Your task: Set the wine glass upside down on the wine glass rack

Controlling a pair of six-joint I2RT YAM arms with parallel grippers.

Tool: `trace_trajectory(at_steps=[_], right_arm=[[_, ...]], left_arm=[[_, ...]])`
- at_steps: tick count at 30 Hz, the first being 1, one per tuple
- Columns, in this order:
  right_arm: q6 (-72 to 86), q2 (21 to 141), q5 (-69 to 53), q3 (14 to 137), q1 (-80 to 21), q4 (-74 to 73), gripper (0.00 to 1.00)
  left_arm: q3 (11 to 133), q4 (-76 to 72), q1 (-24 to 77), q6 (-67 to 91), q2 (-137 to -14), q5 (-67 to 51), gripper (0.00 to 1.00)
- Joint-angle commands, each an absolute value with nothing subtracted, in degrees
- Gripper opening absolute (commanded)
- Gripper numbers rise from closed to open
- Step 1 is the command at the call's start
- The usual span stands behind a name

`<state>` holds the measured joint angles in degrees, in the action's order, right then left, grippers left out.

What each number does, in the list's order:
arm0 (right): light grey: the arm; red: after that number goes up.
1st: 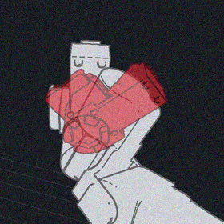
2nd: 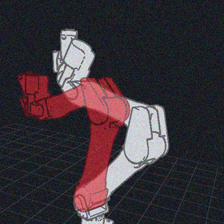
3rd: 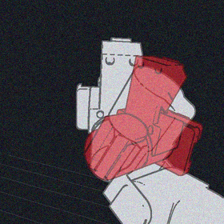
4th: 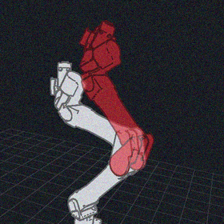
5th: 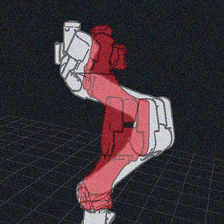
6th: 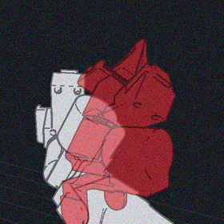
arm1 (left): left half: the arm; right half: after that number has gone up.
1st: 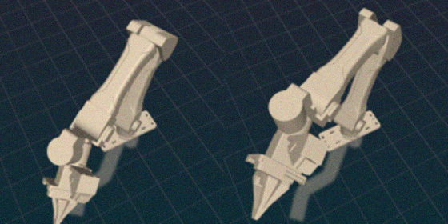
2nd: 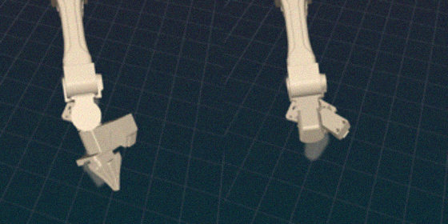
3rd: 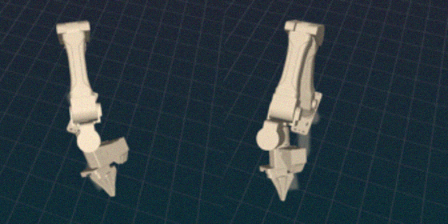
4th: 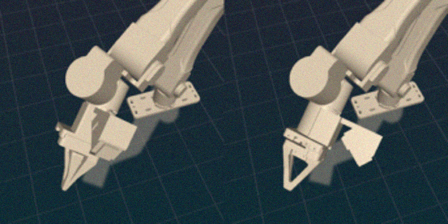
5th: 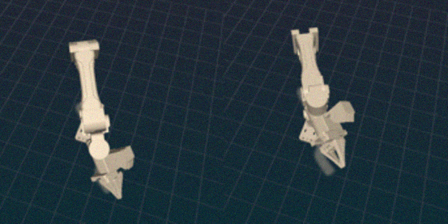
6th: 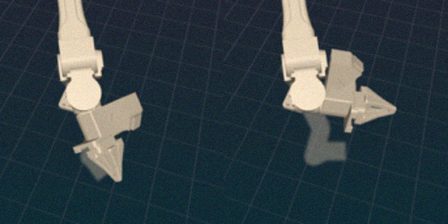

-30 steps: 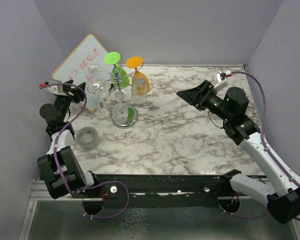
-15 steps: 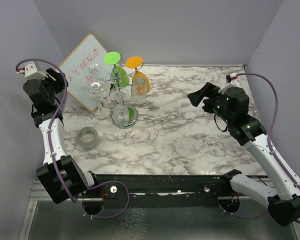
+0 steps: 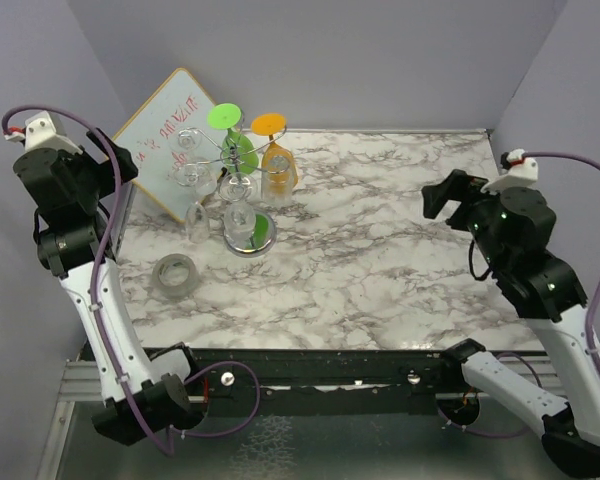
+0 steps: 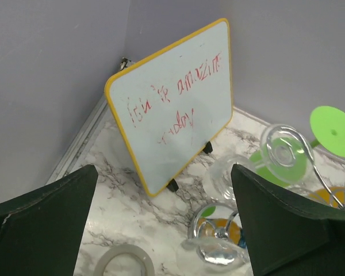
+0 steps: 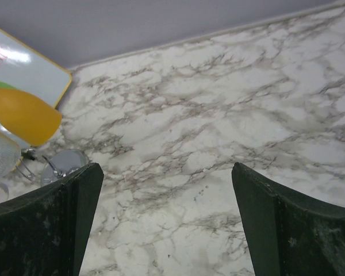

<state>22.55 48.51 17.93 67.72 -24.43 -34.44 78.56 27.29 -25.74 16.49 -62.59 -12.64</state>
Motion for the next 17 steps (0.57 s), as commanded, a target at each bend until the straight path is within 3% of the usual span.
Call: trace_trajectory(at_steps=[1,11,17], right_arm=[[14.9,43.0,25.7,71.9,-24.8,-38.0,1.00],[13.9,35.5,22.6,73.0,-24.8,-38.4,1.00],[14.3,35.0,21.6,72.9,-24.8,-39.5,1.00]], left_arm=[[80.9,37.3,-25.3,14.9,-56.5,-16.4,0.99],[85.1,42.0,-21.9,14.6,-51.2,-16.5,0.99],[85.3,44.1,-18.5,12.8,-49.1,-9.6,0.99]])
